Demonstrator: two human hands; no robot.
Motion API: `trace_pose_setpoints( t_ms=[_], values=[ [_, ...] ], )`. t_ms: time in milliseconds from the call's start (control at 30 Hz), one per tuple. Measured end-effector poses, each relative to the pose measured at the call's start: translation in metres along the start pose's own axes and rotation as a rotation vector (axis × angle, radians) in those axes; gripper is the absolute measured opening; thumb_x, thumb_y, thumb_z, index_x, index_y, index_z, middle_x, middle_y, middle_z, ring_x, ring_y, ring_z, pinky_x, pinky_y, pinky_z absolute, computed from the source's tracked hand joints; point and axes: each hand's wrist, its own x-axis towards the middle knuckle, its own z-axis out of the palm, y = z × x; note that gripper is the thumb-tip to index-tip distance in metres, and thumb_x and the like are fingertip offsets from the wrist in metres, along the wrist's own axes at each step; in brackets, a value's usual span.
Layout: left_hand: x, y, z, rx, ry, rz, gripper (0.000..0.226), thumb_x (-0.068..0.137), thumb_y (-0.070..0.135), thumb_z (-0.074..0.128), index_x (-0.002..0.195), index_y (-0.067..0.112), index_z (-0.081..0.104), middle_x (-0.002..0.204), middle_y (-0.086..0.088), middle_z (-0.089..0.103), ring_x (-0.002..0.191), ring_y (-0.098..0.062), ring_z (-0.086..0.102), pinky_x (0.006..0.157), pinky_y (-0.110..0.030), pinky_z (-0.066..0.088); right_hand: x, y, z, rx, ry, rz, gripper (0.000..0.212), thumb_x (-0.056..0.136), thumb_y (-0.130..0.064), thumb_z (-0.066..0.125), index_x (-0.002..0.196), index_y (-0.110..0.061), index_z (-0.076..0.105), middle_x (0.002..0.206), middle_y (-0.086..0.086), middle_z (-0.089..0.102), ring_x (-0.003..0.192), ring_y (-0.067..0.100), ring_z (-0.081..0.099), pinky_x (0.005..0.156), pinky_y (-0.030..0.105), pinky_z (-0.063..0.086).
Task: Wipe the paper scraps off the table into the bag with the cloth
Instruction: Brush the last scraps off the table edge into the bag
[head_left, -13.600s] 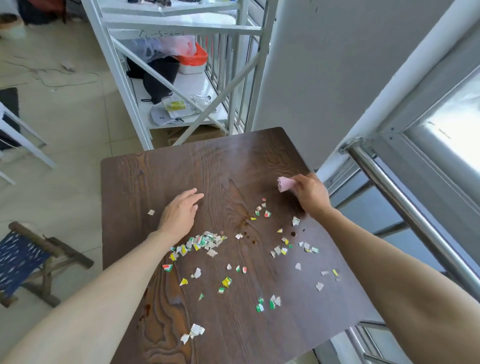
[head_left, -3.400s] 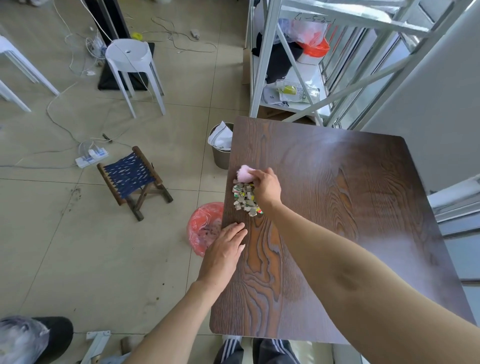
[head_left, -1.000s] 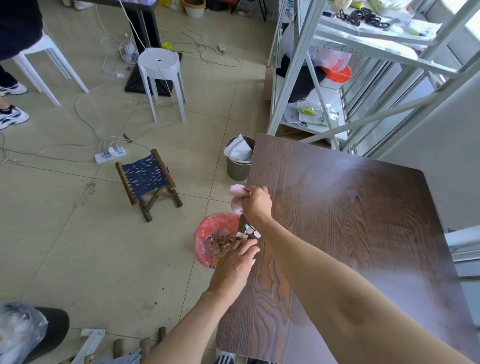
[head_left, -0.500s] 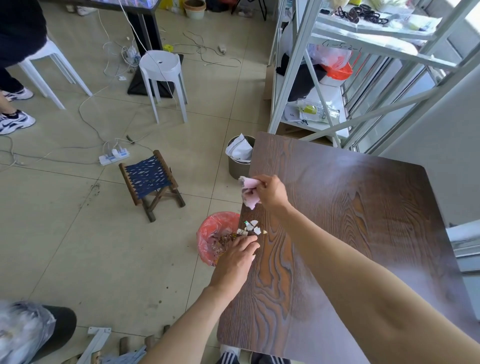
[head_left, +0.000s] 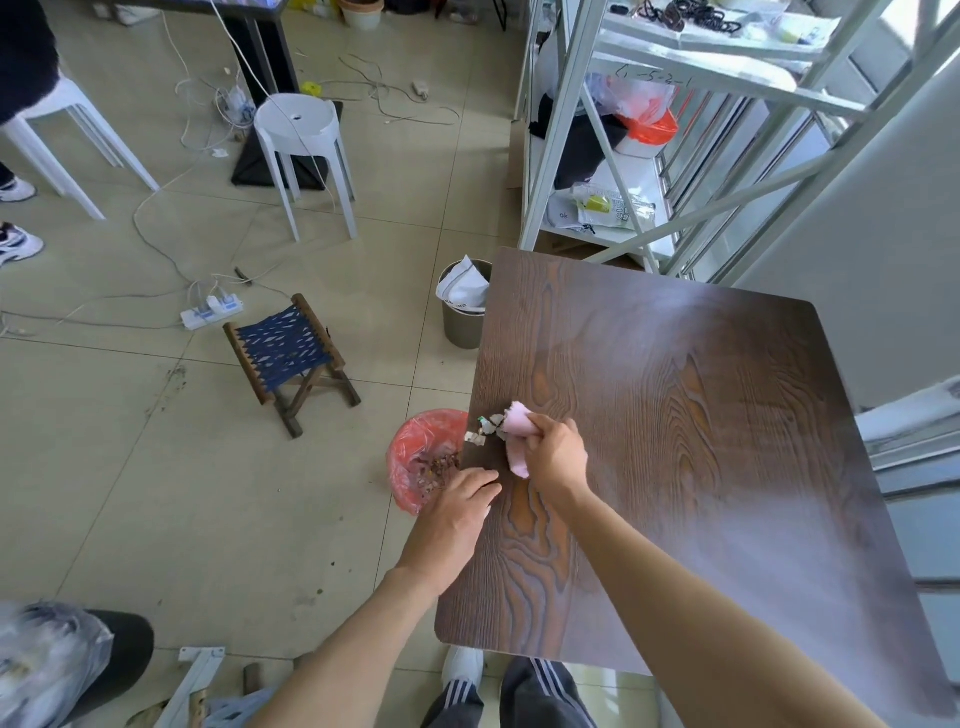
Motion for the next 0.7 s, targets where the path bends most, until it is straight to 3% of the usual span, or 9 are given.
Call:
trace_pose_setpoints(
  t_ms=[100, 233, 400, 567, 700],
  values=[
    [-0.001, -0.001, 0.003, 0.035, -0.025, -0.008, 0.031, 0.088, 0.010, 0.060, 0.119, 0.014, 0.061, 0.127, 0.003, 0.057, 0.120, -0.012, 0.049, 0.101, -0.028, 0.046, -0.002, -0.019, 0.015, 0.091, -0.023, 0.032, 0.045, 0.091, -0.011, 0.042, 0.134, -0.018, 0.054, 0.121, 0.016, 0.053, 0.106, 0.033, 0.059, 0.086, 0.029, 0.043],
    [-0.001, 0.000, 0.001, 0.008, -0.037, -0.021, 0.036, 0.088, 0.010, 0.057, 0.123, 0.019, 0.053, 0.125, 0.007, 0.053, 0.117, -0.011, 0.048, 0.094, -0.023, 0.047, 0.004, -0.046, 0.034, 0.172, -0.035, 0.046, 0.046, 0.086, -0.011, 0.044, 0.129, -0.018, 0.059, 0.116, 0.017, 0.063, 0.109, 0.033, 0.059, 0.091, 0.039, 0.050],
    [-0.001, 0.001, -0.001, -0.032, -0.014, -0.014, 0.034, 0.084, 0.005, 0.061, 0.115, 0.018, 0.056, 0.122, 0.006, 0.055, 0.115, -0.012, 0.049, 0.095, -0.021, 0.043, 0.017, -0.069, 0.042, 0.225, -0.034, 0.046, 0.045, 0.085, -0.006, 0.043, 0.126, -0.015, 0.060, 0.116, 0.017, 0.064, 0.111, 0.033, 0.058, 0.089, 0.037, 0.048],
    [0.000, 0.000, 0.001, -0.031, -0.013, -0.004, 0.038, 0.086, 0.004, 0.056, 0.122, 0.017, 0.054, 0.125, 0.006, 0.054, 0.120, -0.010, 0.044, 0.100, -0.019, 0.040, 0.028, -0.084, 0.043, 0.178, -0.047, -0.016, 0.043, 0.087, -0.005, 0.040, 0.122, -0.017, 0.063, 0.122, 0.015, 0.055, 0.097, 0.031, 0.056, 0.091, 0.030, 0.044],
    [0.003, 0.001, -0.001, -0.008, 0.004, -0.003, 0.042, 0.082, 0.003, 0.061, 0.121, 0.017, 0.055, 0.123, 0.005, 0.057, 0.117, -0.009, 0.044, 0.095, -0.020, 0.045, 0.030, -0.093, 0.038, 0.088, -0.096, -0.092, 0.045, 0.084, 0.003, 0.041, 0.120, -0.015, 0.063, 0.123, 0.015, 0.048, 0.091, 0.035, 0.061, 0.091, 0.032, 0.047]
  ],
)
